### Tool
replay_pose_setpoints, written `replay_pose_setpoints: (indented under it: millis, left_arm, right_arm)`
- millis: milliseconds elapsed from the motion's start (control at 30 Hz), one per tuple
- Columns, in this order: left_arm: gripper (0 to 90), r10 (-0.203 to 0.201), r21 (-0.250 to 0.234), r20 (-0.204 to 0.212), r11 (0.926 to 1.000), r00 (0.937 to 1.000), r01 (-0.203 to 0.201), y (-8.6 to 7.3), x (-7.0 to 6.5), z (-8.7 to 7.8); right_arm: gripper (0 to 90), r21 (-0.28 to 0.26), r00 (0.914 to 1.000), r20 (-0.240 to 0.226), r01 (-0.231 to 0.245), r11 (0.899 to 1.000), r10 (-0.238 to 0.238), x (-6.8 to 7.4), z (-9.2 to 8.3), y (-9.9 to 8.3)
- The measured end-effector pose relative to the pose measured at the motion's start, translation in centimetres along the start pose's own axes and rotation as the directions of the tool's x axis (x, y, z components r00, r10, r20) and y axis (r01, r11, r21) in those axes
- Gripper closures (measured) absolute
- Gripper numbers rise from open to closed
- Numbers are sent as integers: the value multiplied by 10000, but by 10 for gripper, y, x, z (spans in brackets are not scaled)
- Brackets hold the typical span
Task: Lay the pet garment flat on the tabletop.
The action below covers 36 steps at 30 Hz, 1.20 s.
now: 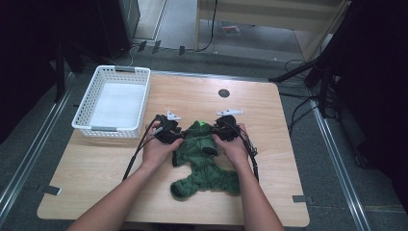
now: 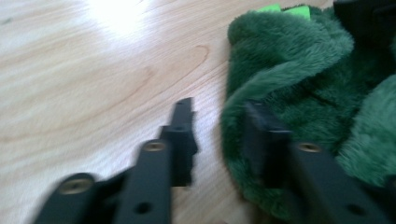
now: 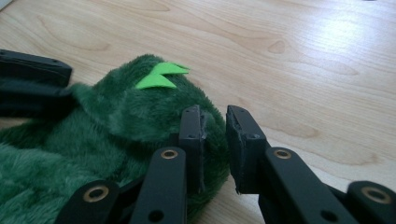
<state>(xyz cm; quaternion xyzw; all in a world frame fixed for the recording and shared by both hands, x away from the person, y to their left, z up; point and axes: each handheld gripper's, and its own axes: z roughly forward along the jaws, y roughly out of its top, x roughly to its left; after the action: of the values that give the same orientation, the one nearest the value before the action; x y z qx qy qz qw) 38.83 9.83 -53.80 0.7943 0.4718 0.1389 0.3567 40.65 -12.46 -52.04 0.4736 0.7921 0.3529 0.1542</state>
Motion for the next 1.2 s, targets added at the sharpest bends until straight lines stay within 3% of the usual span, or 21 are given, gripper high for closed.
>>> replay_pose_setpoints:
  millis: [67,133,200,300,367,433,500,533,633,733,833,900,1067,1133,1200]
  left_arm:
    - [879,-211,-85,60,9997,9998,212,4,7,2]
    - [900,-918,-95,273,9957,9954,921,9,18,2]
    - [900,-1029,-134,-93,9946,9946,1028,13,22,4]
    - [900,-1118,198,-129,9935,9937,1120,17,28,8]
    - [887,-1329,84,-7,9911,9911,1329,18,30,8]
    - [812,-1381,-145,314,9902,9899,1386,18,30,7]
    - [700,-1295,-378,215,9908,9914,1302,20,28,3]
    - [674,-1354,-557,270,9890,9904,1367,21,27,1]
    - [601,-1455,-1237,-105,9819,9893,1431,23,23,-4]
    - [600,-1119,-987,14,9889,9937,1114,23,16,0]
    - [677,-505,-410,117,9979,9987,509,21,10,7]
    - [736,-462,-161,255,9988,9986,467,19,9,11]
    - [830,-282,-31,-2,9996,9996,282,19,8,17]
    - [829,-107,18,-139,9999,9998,107,20,5,19]
    - [756,-139,125,-247,9998,9996,142,24,2,18]
  right_arm:
    - [793,15,9996,-290,29,10000,-29,0,0,-2]
    - [793,9,9985,-476,257,9997,-256,2,-1,-3]
    - [778,168,9980,-202,606,9980,-602,4,-1,-5]
    - [758,410,9969,174,754,9963,-761,3,0,-7]
    - [725,431,9969,340,699,9966,-714,0,0,-7]
    - [699,372,9976,468,495,9981,-512,-3,-2,-7]
    - [674,9,9985,540,43,10000,-43,-6,-6,-3]
    - [662,-219,9982,547,-228,9995,240,-9,-9,0]
    - [636,-923,9946,549,-831,9922,884,-12,-15,10]
    - [625,-884,9953,75,-955,9915,966,-8,-9,16]
    - [635,-299,9982,-195,-571,9979,565,0,5,10]
    - [660,-84,9989,-122,-451,9989,450,3,12,4]
    - [708,-101,9967,-229,-784,9969,782,1,15,-12]
    - [730,-176,9946,-251,-1015,9947,1010,0,12,-15]
    - [710,-113,9953,-108,-967,9953,966,0,10,-16]
